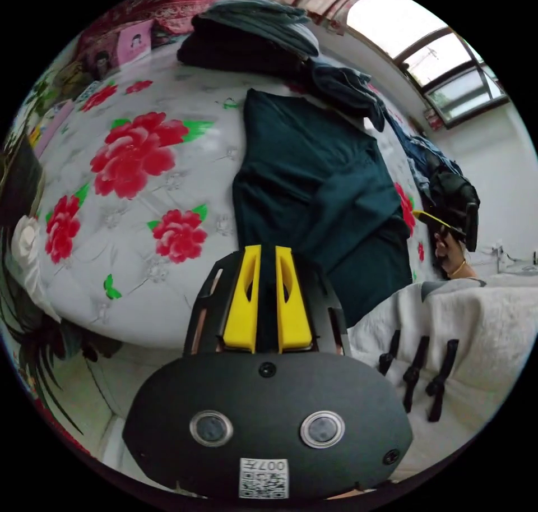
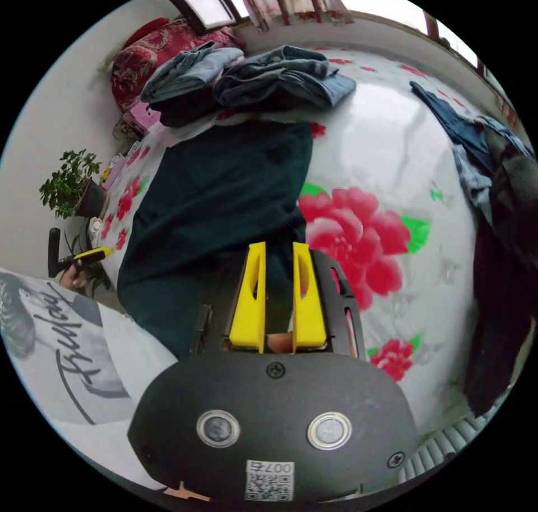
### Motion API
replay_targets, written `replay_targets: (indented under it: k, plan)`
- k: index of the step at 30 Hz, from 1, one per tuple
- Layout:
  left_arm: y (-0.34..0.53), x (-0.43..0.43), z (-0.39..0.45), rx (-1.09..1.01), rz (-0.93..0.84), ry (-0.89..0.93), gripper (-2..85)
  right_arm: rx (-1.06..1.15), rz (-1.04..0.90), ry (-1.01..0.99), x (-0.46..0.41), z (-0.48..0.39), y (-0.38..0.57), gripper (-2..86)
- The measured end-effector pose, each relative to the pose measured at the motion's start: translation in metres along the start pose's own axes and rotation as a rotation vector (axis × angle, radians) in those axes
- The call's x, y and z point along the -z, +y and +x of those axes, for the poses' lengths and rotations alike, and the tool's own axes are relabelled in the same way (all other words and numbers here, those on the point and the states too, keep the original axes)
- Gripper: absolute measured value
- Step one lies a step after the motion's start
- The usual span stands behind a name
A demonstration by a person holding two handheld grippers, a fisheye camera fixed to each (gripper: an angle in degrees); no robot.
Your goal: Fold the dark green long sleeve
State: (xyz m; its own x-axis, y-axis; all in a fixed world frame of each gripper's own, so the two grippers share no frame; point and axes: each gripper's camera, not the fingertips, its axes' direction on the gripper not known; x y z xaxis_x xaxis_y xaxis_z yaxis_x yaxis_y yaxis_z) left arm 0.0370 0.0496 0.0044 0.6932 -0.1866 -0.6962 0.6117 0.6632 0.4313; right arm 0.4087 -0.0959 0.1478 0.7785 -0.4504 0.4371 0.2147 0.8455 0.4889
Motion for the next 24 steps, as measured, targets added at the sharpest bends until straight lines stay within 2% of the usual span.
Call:
replay_targets:
  k: [2, 4, 9, 12, 16, 20, 24]
  plan:
    - [-0.011, -0.031, 0.028, -0.094, -0.101, 0.008, 6.8, -0.017, -0.015, 0.005, 0.009, 0.004, 0.029, 5.6]
    - [-0.013, -0.054, 0.048, -0.142, -0.186, -0.066, 6.9, -0.033, -0.028, 0.018, 0.017, 0.006, 0.054, 5.8]
    - [-0.003, -0.037, 0.071, -0.240, -0.118, -0.178, 3.1, -0.069, -0.004, 0.012, 0.044, 0.008, 0.113, 6.0]
    - [0.013, 0.003, 0.056, -0.188, -0.017, -0.231, 0.0, -0.092, 0.008, 0.011, 0.059, 0.012, 0.141, 6.1]
    - [0.053, 0.042, 0.008, -0.018, 0.067, -0.257, -0.4, -0.111, 0.005, 0.003, 0.075, 0.017, 0.170, 6.3]
    - [0.104, 0.034, -0.017, 0.092, -0.001, -0.250, 3.1, -0.119, -0.039, -0.012, 0.087, 0.021, 0.201, 6.9]
    - [0.144, 0.014, -0.008, 0.083, -0.067, -0.149, 7.1, -0.092, -0.108, -0.033, 0.092, 0.017, 0.222, 7.5]
